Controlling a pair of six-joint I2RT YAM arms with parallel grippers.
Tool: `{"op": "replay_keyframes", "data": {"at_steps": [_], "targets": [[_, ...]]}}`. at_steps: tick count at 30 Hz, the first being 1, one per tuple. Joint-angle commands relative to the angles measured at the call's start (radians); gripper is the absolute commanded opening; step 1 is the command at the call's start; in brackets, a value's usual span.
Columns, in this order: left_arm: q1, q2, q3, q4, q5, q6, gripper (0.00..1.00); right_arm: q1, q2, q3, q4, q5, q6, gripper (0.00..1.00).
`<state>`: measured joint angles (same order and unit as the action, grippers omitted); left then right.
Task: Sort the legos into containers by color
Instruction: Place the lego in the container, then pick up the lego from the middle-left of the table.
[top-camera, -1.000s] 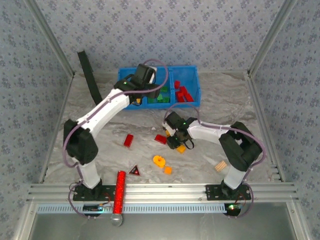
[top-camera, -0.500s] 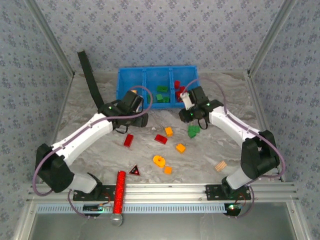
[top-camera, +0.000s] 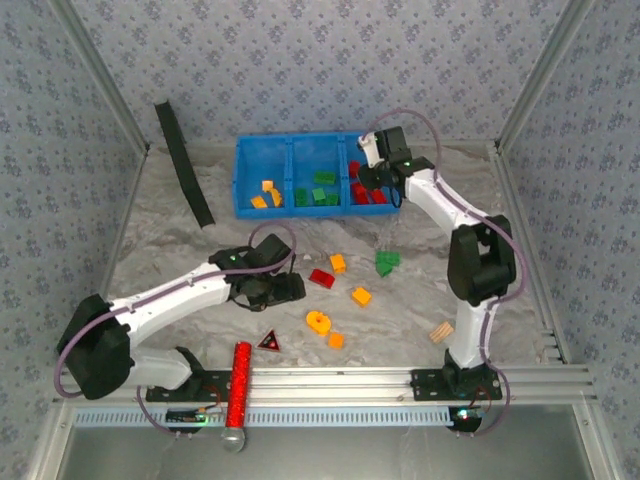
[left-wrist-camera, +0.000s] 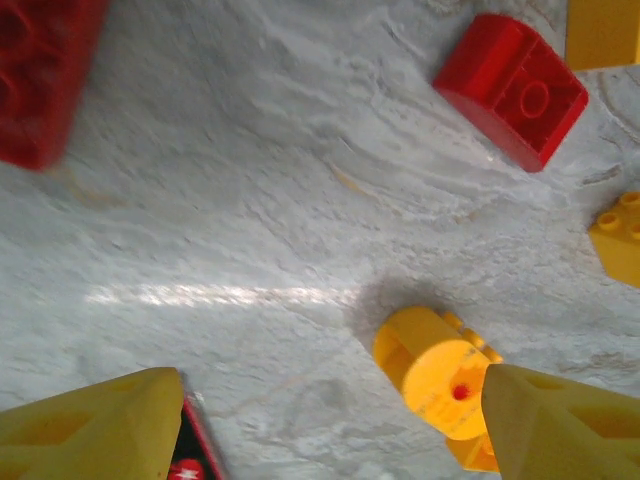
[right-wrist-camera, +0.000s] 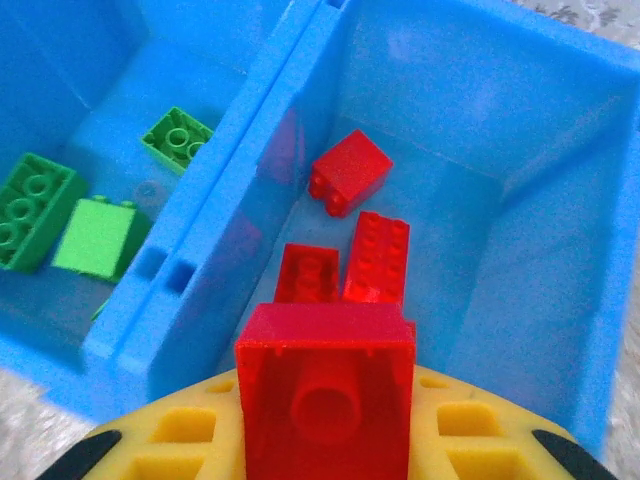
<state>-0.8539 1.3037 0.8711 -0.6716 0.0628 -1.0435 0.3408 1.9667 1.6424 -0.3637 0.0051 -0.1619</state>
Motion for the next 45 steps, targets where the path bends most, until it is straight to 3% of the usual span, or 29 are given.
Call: {"op": "replay_keyframes", "data": {"at_steps": [1,8,17,26,31,45], "targets": [[-0.023,-0.008,0.01,0.086,0.081,-0.178,0.8,-0.006,0.101,0.11,0.063,0.012,-0.076,0.29],[-0.09,0.035,0.079,0.001,0.067,-0.274,0.84,-0.011,0.283,0.247,0.056,0.032,-0.103,0.32],[-0.2,0.191,0.162,-0.079,0.053,-0.397,0.87,-0.012,0.349,0.259,0.102,-0.014,-0.11,0.47],[-0.254,0.248,0.221,-0.128,-0.067,-0.52,0.89,-0.018,0.292,0.187,0.171,-0.043,-0.105,0.52],[-0.26,0.271,0.221,-0.112,-0.116,-0.573,0.9,-0.032,0.242,0.164,0.164,-0.124,-0.059,0.55],[-0.301,0.386,0.258,-0.083,-0.158,-0.709,0.87,-0.067,0.042,-0.019,0.26,-0.216,0.062,0.55]]}}
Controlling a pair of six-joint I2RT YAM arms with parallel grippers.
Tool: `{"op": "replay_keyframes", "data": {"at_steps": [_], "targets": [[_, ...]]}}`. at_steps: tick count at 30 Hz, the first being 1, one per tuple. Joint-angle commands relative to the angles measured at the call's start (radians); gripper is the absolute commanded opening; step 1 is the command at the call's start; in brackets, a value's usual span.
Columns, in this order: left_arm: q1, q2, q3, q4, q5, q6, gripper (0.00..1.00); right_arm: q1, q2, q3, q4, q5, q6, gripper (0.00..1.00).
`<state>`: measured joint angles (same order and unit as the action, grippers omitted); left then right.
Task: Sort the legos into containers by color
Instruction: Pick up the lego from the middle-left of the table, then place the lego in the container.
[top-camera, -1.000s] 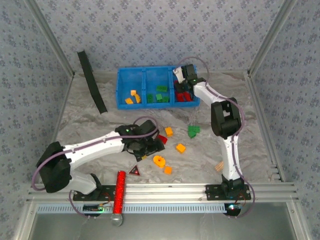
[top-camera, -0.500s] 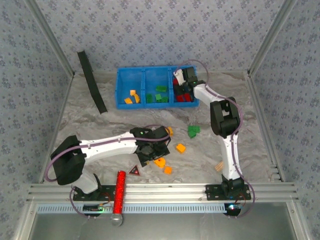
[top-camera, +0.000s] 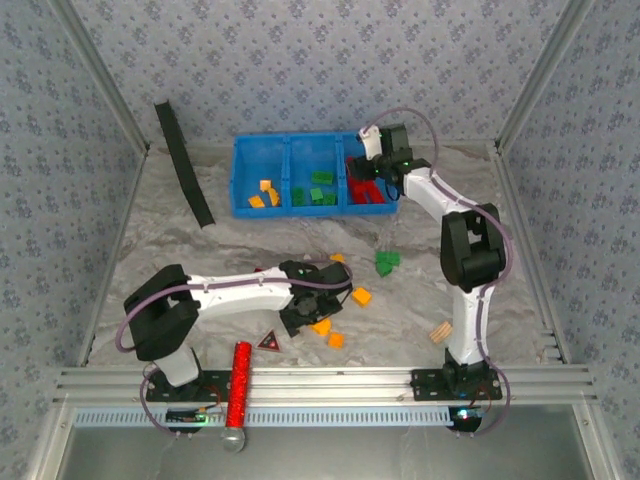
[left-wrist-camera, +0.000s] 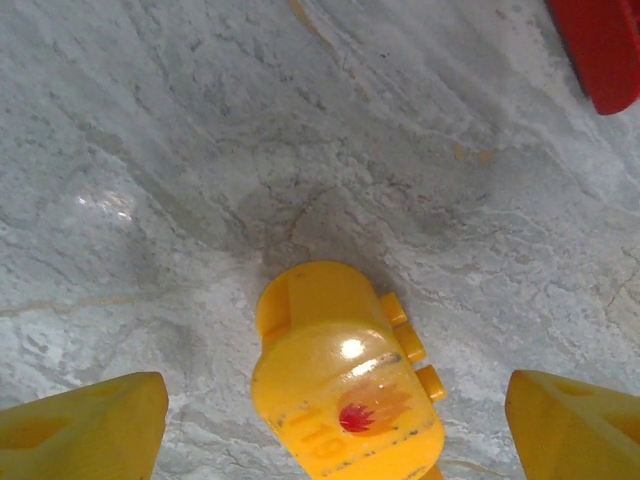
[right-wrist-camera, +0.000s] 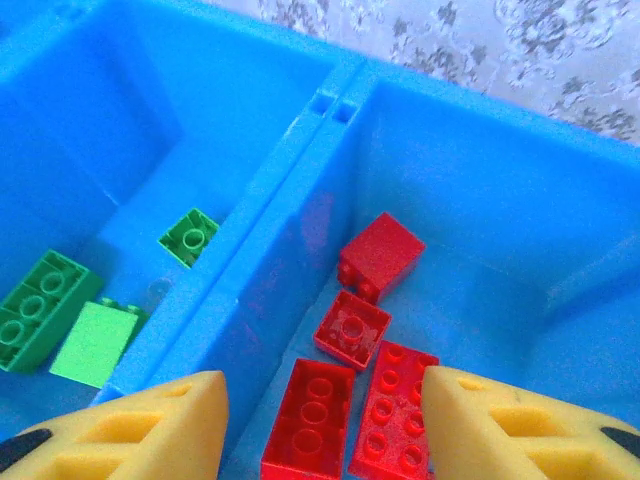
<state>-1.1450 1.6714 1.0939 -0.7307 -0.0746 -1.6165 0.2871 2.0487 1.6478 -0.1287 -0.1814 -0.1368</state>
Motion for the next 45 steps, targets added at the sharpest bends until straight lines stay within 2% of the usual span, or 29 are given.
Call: {"op": "replay_keyframes", "data": {"at_steps": [1,9,18,28,32,38,42,45], "targets": [[-0.012,0.025,0.039,-0.029,-0.02,-0.142,0.86,-0.015,-0.05,-0.034,0.029,-0.027,0.038,0.55],[-0.025,0.083,0.031,0.035,0.027,-0.167,0.76,-0.057,-0.132,-0.124,0.066,-0.102,0.068,0.56],[-0.025,0.111,0.028,0.044,0.061,-0.174,0.67,-0.068,-0.234,-0.191,0.043,-0.075,0.043,0.57],[-0.01,0.063,-0.036,0.034,0.062,-0.131,0.43,-0.068,-0.343,-0.295,0.034,-0.059,0.033,0.57],[0.035,-0.001,-0.009,-0.066,0.026,-0.024,0.39,-0.069,-0.381,-0.33,-0.017,-0.032,0.025,0.57],[0.174,-0.136,0.134,-0.259,-0.142,0.251,0.36,-0.063,-0.46,-0.407,-0.123,-0.073,0.047,0.57],[0.293,-0.158,0.221,-0.28,-0.206,0.454,0.36,-0.04,-0.524,-0.492,-0.163,-0.064,0.073,0.57],[0.385,-0.155,0.262,-0.218,-0.25,0.601,0.36,-0.021,-0.564,-0.548,-0.14,-0.054,0.057,0.57]]}}
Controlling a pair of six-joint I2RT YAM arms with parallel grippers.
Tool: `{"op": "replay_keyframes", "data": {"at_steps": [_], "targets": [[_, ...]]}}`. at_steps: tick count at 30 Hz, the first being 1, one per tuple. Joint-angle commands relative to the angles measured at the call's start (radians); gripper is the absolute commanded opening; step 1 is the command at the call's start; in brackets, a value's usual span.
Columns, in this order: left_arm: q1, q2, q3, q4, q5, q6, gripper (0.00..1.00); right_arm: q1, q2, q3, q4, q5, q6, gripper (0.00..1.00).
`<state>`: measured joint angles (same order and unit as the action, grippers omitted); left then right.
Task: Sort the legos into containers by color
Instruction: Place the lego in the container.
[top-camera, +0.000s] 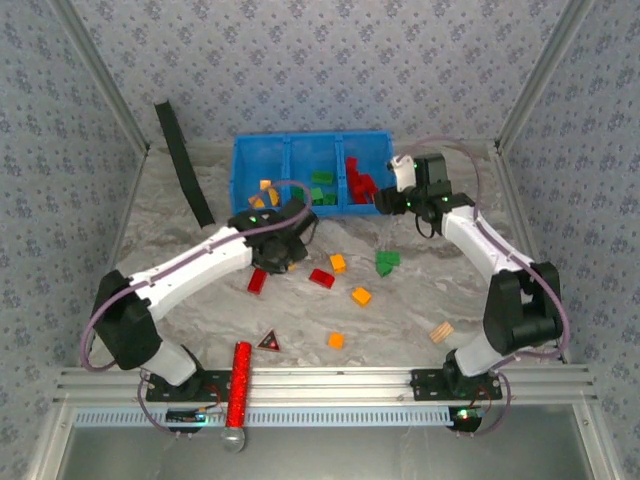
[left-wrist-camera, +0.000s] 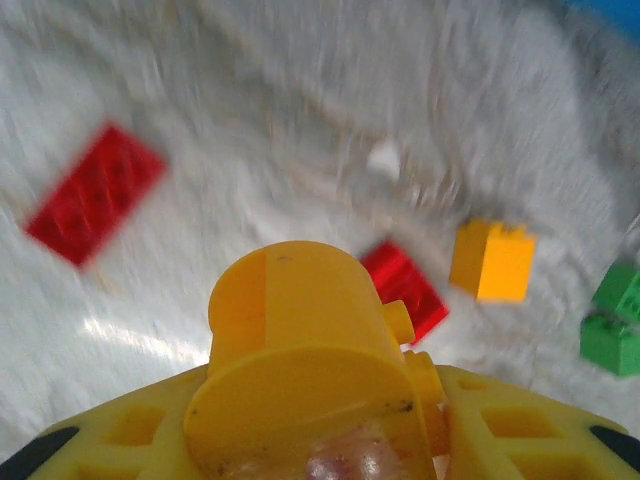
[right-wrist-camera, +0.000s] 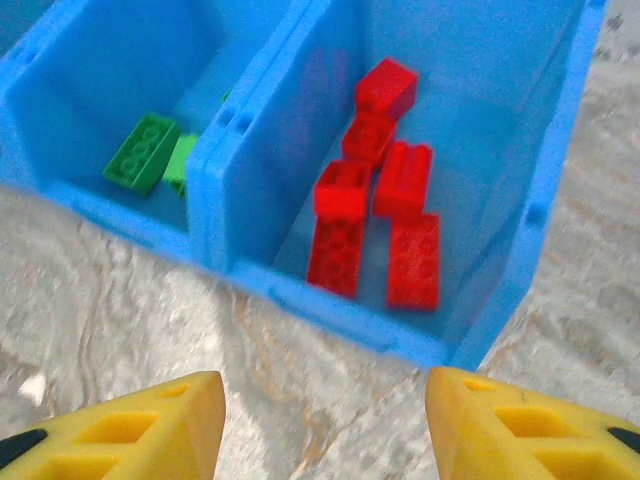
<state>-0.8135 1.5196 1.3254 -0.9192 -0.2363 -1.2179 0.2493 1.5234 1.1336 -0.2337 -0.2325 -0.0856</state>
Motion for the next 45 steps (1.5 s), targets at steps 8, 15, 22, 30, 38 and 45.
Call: {"op": "replay_keyframes", "data": {"at_steps": [8,15,22,30,38,45], "targets": [[0.276,0.044,0.046,0.273,-0.072,0.396,0.35,0.112,-0.039,0.002,-0.13,-0.144,-0.028,0.6],[0.361,0.249,0.2,0.392,-0.026,0.501,0.34,0.264,0.014,0.043,-0.184,-0.117,-0.134,0.61],[0.42,0.435,0.335,0.424,-0.006,0.515,0.33,0.44,-0.026,-0.003,-0.246,-0.01,-0.351,0.63],[0.436,0.554,0.368,0.452,0.039,0.471,0.37,0.531,-0.002,-0.039,-0.247,0.044,-0.375,0.64],[0.439,0.573,0.309,0.484,0.061,0.446,0.43,0.573,0.091,-0.023,-0.214,0.052,-0.353,0.64],[0.445,0.554,0.304,0.48,0.059,0.455,0.56,0.597,0.163,0.017,-0.206,0.054,-0.371,0.65]]}}
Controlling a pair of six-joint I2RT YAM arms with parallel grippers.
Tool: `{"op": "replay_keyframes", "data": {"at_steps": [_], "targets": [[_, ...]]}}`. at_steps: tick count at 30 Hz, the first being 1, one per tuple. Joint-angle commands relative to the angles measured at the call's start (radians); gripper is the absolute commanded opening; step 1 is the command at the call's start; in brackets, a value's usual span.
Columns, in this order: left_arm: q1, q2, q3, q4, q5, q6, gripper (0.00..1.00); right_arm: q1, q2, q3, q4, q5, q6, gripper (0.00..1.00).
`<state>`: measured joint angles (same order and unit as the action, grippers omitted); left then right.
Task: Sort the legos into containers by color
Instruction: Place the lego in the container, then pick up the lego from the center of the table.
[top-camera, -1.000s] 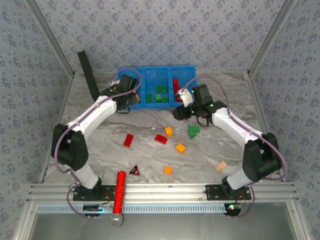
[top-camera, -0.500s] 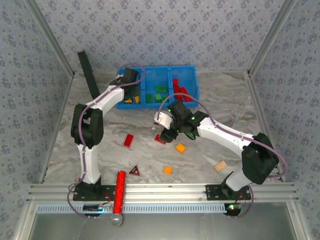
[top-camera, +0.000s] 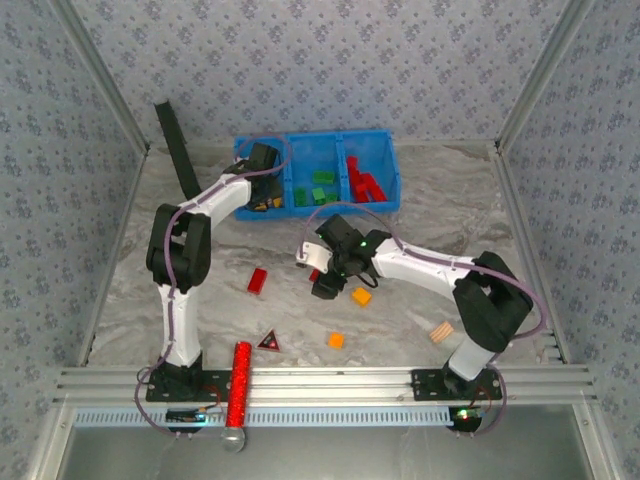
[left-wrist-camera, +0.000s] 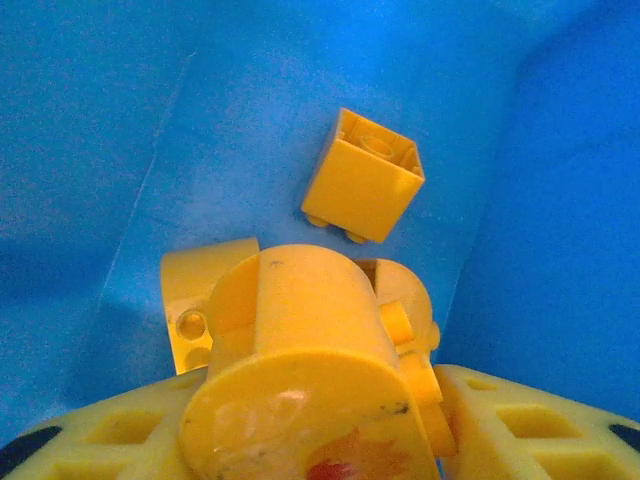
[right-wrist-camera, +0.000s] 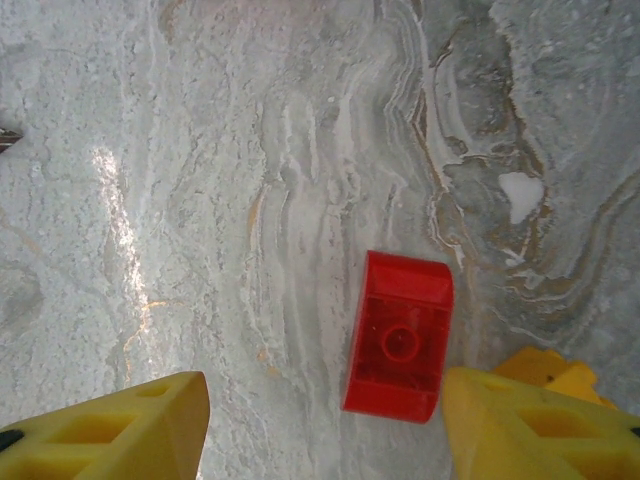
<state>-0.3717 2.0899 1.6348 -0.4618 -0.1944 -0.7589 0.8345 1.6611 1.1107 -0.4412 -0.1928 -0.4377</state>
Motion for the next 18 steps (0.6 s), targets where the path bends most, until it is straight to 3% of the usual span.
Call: {"op": "replay_keyframes", "data": {"at_steps": [1,12,18], "targets": [[0.005,-0.021,-0.008,0.023,0.016,-0.002,0.56,0.014,0.034,0.044,0.003,0.015,-0.02,0.65],[0.008,-0.11,-0.045,0.051,0.014,0.027,0.62,0.024,0.109,0.074,0.012,0.017,-0.039,0.64],[0.014,-0.178,-0.061,0.101,0.07,0.044,0.62,0.025,0.179,0.163,-0.019,0.045,-0.024,0.66]]}}
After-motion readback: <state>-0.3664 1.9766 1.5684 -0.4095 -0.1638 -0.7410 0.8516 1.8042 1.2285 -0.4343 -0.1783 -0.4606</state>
